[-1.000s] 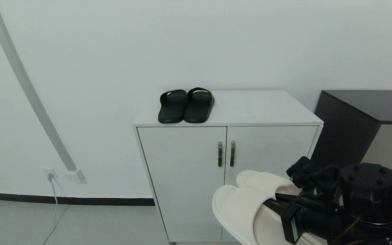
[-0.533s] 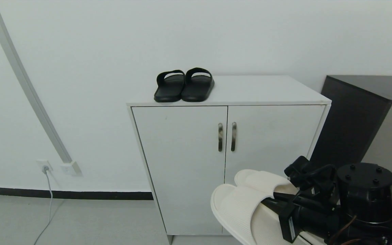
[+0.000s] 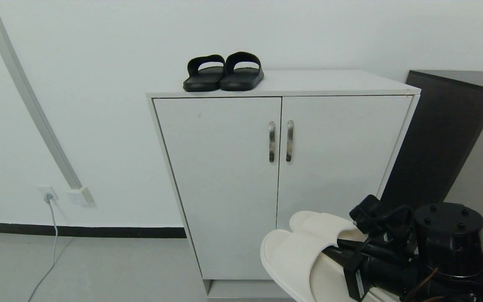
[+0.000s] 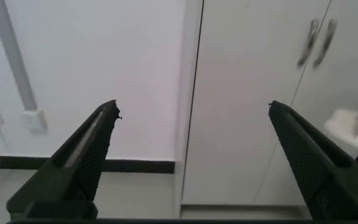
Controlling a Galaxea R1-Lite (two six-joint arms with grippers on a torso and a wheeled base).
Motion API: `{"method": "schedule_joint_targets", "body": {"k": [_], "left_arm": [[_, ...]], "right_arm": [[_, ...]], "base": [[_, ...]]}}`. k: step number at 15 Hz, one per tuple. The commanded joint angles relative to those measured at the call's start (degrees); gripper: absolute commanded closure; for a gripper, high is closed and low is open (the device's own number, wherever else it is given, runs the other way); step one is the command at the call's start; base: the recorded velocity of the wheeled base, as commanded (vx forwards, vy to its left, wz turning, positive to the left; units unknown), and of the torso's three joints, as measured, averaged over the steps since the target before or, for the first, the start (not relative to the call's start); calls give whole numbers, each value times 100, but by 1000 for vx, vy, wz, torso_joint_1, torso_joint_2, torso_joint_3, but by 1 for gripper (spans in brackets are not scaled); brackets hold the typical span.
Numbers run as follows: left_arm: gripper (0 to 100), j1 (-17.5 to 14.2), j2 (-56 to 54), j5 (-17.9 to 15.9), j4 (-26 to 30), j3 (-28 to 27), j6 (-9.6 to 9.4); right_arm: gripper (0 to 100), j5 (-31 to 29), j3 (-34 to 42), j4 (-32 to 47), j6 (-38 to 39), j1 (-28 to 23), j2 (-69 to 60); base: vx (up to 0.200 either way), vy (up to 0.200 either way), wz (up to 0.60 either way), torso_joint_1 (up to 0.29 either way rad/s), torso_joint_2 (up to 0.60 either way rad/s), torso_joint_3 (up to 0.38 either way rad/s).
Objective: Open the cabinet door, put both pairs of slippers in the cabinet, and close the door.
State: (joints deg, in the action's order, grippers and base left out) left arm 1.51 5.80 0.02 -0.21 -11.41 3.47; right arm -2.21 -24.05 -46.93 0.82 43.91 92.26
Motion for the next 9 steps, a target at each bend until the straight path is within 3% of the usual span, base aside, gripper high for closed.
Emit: {"method": "schedule_joint_targets", "body": {"k": [1,3,4,6,9], "left_arm": [[0,403,1424,-292,-94,-801,268],[0,640,2153,-793,-515,-836,277],[0,754,2672,-1294,-823,-845,277],[0,868,3401,-1822,-1157,-1091,277],[0,1317,4324,-1901,-1992,-1329,303]], "right_arm": [[100,1,6,0,-3,3,20],[100,10,-3,0,6,3,20],[100,10,-12,0,6,3,20],[100,1,-12,0,-3,3,20],[100,27,-3,0,6,3,29]], "base": [[0,0,0,-46,437,373],[0,0,0,5,217,176],[0,0,0,0,0,0],[0,0,0,-19,144,129],[0,0,0,1,22,15]]}}
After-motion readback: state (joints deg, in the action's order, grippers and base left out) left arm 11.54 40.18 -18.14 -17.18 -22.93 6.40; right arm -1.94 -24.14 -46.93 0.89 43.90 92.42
